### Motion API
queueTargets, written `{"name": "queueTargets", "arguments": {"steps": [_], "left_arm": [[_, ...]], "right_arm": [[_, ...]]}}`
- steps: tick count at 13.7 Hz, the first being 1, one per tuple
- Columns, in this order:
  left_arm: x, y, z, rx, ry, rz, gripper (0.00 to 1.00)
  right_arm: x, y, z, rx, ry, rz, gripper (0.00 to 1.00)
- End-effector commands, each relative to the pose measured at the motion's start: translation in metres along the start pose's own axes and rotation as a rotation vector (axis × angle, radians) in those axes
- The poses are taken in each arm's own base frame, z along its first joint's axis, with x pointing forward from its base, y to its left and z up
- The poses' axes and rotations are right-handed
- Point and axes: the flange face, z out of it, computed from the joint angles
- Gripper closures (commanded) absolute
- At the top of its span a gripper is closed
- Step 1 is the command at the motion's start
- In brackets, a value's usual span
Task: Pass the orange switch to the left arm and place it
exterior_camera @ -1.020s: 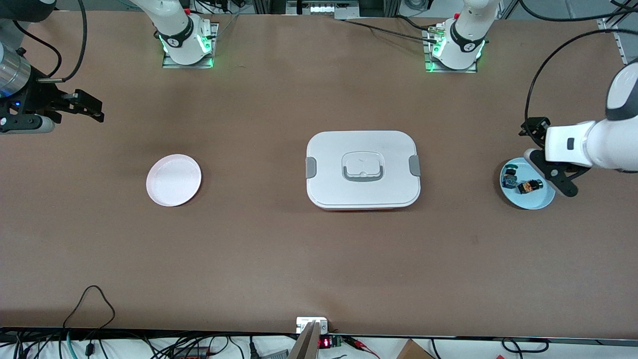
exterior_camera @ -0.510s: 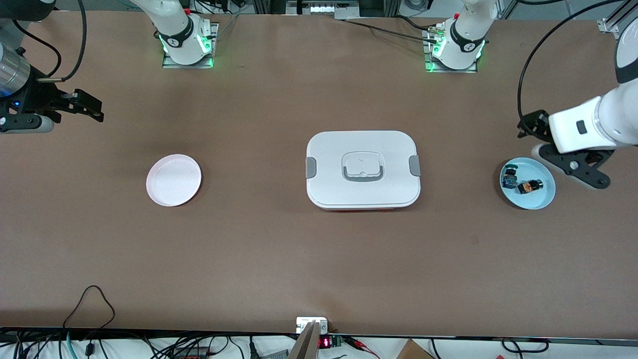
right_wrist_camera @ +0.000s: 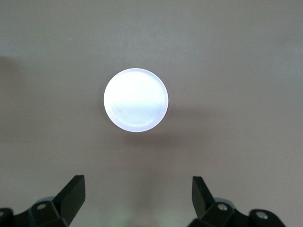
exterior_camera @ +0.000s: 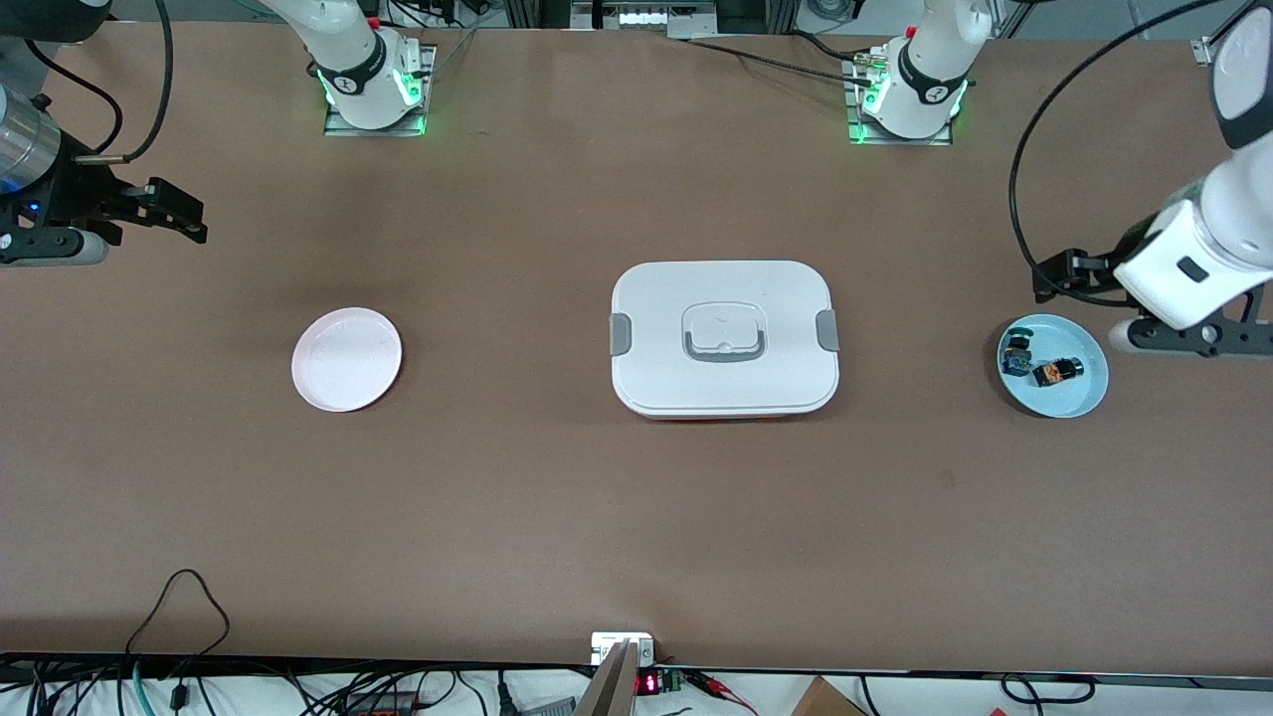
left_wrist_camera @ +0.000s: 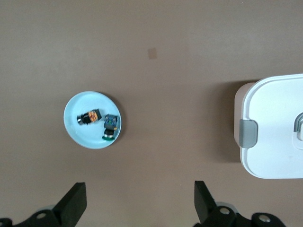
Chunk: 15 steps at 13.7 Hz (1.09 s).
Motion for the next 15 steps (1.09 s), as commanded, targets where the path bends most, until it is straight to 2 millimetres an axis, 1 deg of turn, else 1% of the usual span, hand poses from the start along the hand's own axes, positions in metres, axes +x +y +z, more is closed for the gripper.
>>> {"name": "queueTargets", "arguments": {"steps": [1, 2, 3, 4, 6, 8, 10, 12, 13, 14, 15], "left_arm": [[-0.054, -0.013, 0.014, -0.024, 0.050, -0.038, 0.00], [-0.065, -0.017, 0.020, -0.028, 0.071, -0.025, 0.00], [-0.071, -0.022, 0.026, -0.030, 0.080, -0.024, 0.00], [-0.071, -0.024, 0.025, -0.032, 0.101, -0.022, 0.00], [-0.065, -0.025, 0.020, -0.044, 0.159, 0.062, 0.00], [-0.064, -0.034, 0.025, -0.093, 0.147, 0.039, 0.00], [-0.061, -0.039, 0.025, -0.093, 0.147, 0.031, 0.00], [-0.063, -0.047, 0.027, -0.093, 0.128, 0.011, 0.00], [-0.063, -0.047, 0.026, -0.094, 0.127, 0.008, 0.00], [-0.061, -0.048, 0.020, -0.089, 0.139, 0.007, 0.00], [-0.052, -0.047, 0.017, -0.090, 0.138, 0.004, 0.00]], "right_arm": [[-0.006, 0.001, -0.003, 0.009, 0.012, 0.012, 0.00], [-0.006, 0.001, -0.003, 0.008, 0.010, 0.012, 0.00], [-0.006, 0.001, -0.003, 0.005, 0.010, 0.011, 0.00], [-0.006, 0.001, -0.003, 0.005, 0.011, 0.012, 0.00], [-0.006, 0.001, -0.003, 0.005, 0.011, 0.012, 0.00], [-0.006, 0.001, -0.003, 0.005, 0.013, 0.012, 0.00], [-0.005, 0.001, -0.003, 0.003, 0.013, 0.011, 0.00], [-0.006, 0.002, -0.003, 0.003, 0.011, 0.012, 0.00], [-0.006, 0.002, -0.003, 0.003, 0.011, 0.014, 0.00], [-0.006, 0.001, -0.003, 0.005, 0.011, 0.014, 0.00], [-0.005, 0.002, -0.001, 0.005, 0.007, 0.015, 0.00]]}}
